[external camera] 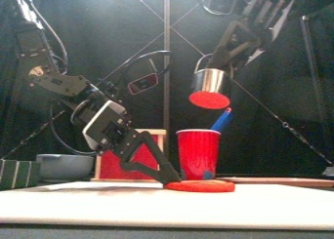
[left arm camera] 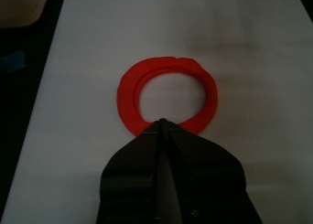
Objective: Get the cutter from the drawer then cut the dough then place the extra dough in the bowl
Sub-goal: Place the extra dough in the bowl
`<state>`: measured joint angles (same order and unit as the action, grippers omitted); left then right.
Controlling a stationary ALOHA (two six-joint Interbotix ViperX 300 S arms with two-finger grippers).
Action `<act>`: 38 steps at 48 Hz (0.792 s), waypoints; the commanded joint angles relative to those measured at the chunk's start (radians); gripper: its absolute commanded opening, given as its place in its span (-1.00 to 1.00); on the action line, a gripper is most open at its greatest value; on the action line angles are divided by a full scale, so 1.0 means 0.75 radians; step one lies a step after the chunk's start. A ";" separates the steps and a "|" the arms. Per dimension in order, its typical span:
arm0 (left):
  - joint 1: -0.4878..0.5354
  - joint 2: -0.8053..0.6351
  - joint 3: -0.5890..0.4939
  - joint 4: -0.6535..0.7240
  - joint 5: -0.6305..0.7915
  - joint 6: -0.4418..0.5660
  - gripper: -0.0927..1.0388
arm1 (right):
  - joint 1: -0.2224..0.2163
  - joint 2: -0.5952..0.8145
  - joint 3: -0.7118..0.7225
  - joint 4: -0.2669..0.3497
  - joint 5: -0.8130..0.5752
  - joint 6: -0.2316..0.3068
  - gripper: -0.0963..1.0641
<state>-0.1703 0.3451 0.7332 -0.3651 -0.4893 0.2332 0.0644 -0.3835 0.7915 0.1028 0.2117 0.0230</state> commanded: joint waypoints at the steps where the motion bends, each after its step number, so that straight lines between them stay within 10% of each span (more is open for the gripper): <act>1: 0.004 -0.016 0.000 -0.002 0.029 -0.002 0.09 | -0.008 -0.110 0.123 0.025 -0.016 0.000 -0.10; 38: 0.041 -0.188 -0.008 -0.002 0.018 0.006 0.14 | -0.025 0.164 0.313 0.072 -0.295 0.000 -0.04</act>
<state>-0.1442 0.2362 0.7378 -0.3666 -0.4648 0.2362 0.0491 -0.2608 1.0554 0.1473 -0.0015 0.0230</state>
